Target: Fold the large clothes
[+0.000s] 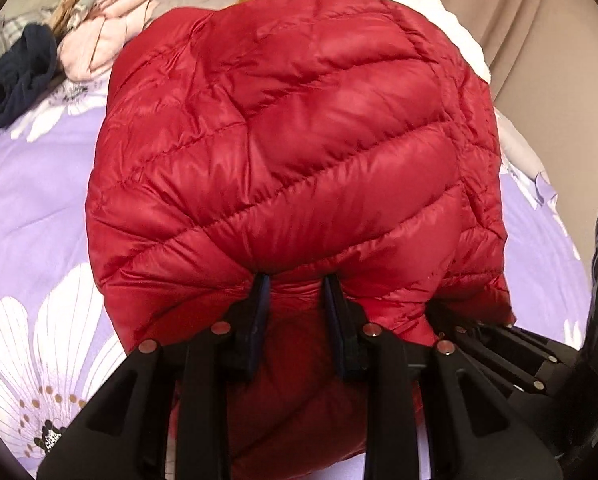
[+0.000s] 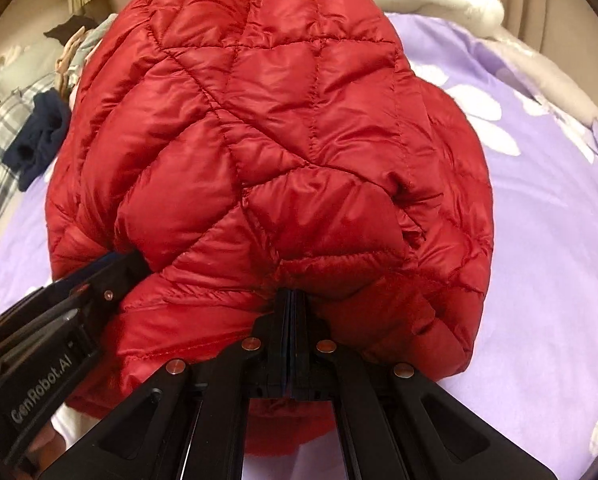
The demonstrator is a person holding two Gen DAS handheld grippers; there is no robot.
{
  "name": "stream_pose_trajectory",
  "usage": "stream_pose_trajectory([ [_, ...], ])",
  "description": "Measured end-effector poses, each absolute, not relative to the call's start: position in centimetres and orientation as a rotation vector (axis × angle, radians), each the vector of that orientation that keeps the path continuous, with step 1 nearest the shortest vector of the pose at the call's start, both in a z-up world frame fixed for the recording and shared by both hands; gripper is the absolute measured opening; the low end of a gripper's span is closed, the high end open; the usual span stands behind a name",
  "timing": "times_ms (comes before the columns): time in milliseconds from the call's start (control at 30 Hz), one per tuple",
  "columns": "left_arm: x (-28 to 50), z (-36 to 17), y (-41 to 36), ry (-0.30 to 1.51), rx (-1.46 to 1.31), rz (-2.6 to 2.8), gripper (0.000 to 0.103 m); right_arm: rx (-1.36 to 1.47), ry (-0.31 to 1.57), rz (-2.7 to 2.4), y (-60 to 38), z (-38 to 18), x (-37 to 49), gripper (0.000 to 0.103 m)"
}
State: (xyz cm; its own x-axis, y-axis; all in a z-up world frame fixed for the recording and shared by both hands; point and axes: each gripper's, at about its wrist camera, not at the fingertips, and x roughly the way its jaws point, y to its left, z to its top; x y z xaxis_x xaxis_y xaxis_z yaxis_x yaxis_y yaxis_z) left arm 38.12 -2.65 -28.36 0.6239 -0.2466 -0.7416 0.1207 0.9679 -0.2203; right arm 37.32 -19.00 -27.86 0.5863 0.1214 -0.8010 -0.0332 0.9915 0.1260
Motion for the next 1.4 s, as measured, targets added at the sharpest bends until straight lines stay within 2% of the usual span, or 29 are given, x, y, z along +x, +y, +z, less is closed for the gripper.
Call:
stream_pose_trajectory([
  [367, 36.7, -29.0, -3.6, 0.766, -0.009, -0.148, 0.028, 0.152, 0.873, 0.126, -20.2, -28.6, 35.8, 0.000],
  [800, 35.2, -27.9, -4.8, 0.759, 0.069, -0.093, 0.030, 0.139, 0.890, 0.086, -18.3, -27.1, 34.4, 0.000],
  [1033, 29.6, -21.5, -3.2, 0.667, 0.049, -0.110, 0.030, 0.216, 0.859, 0.117, -20.2, -22.2, 29.2, 0.000],
  [1400, 18.2, -7.5, -0.5, 0.405, -0.018, -0.096, 0.030, 0.217, 0.533, 0.123, -22.8, -7.1, 16.4, 0.000],
])
